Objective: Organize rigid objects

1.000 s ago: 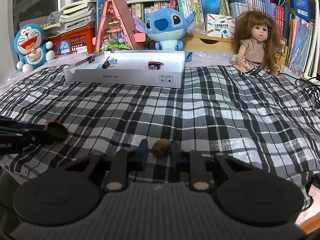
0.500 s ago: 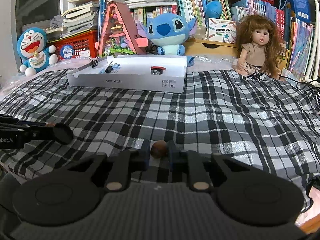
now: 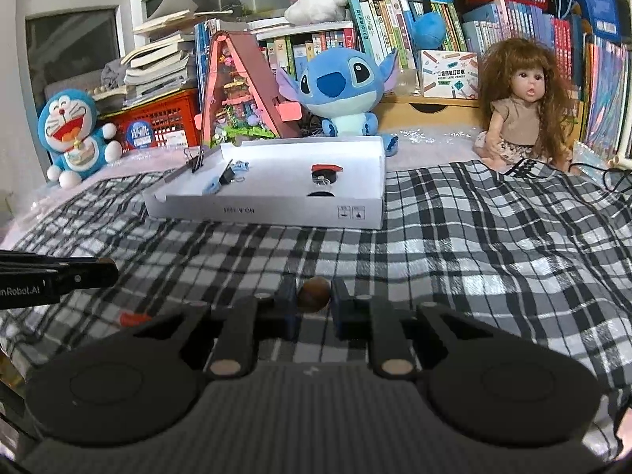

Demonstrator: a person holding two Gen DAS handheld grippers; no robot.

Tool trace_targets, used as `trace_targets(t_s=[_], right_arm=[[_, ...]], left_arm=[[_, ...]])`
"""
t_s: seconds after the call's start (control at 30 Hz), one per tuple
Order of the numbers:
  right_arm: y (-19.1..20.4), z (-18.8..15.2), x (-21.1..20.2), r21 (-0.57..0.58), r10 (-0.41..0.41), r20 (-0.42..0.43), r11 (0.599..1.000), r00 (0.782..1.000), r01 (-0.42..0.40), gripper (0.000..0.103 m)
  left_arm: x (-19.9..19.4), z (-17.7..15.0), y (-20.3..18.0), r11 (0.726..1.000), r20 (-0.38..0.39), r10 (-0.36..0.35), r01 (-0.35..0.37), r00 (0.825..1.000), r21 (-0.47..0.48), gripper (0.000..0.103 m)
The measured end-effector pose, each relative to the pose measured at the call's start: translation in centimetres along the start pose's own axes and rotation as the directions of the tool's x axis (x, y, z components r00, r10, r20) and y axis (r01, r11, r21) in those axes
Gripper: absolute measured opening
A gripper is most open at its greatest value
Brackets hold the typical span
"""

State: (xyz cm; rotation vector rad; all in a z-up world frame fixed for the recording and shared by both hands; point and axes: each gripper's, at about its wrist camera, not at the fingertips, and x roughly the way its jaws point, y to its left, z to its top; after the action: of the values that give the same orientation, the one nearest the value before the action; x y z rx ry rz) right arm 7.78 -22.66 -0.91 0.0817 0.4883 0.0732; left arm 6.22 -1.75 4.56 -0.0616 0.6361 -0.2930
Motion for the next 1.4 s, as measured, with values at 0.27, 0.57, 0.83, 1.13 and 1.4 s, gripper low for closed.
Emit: trace_targets(t_s=[0.27, 0.57, 0.83, 1.13, 1.4], right_arm=[[-0.9, 3.1, 1.9, 0.087, 0.03, -0.011, 0.996, 0.999, -0.029, 0.022], [-2.3, 6.5, 4.7, 0.18, 0.069, -0.032, 0.982, 0.997, -0.062, 0.022], [-3.7, 8.9, 7.4, 0.27, 0.098, -0.072, 0.96, 0.993, -0.075, 0.022], [-4.1, 11.6, 10.4, 0.295, 0.098, -0.097, 0.953, 0.991, -0.065, 0.022], [-3.8, 14.3, 13.5, 0.28, 0.087, -0.11, 0.958, 0.99, -0.053, 0.022]], left_arm=[[2.1, 3.5, 1.4, 0.999, 0.004, -0.011, 0.011, 1.0, -0.046, 0.02], [5.2, 7.7, 2.1, 0.996, 0.006, -0.019, 0.019, 1.0, -0.085, 0.02], [8.2, 10.0, 2.6, 0.994, -0.028, -0.017, 0.014, 0.999, -0.104, 0.02], [11.9, 13.5, 4.1, 0.993, -0.059, 0.009, -0.015, 0.998, -0.116, 0.02], [15.8, 16.9, 5.0, 0.993, -0.051, 0.004, -0.01, 0.999, -0.117, 0.02]])
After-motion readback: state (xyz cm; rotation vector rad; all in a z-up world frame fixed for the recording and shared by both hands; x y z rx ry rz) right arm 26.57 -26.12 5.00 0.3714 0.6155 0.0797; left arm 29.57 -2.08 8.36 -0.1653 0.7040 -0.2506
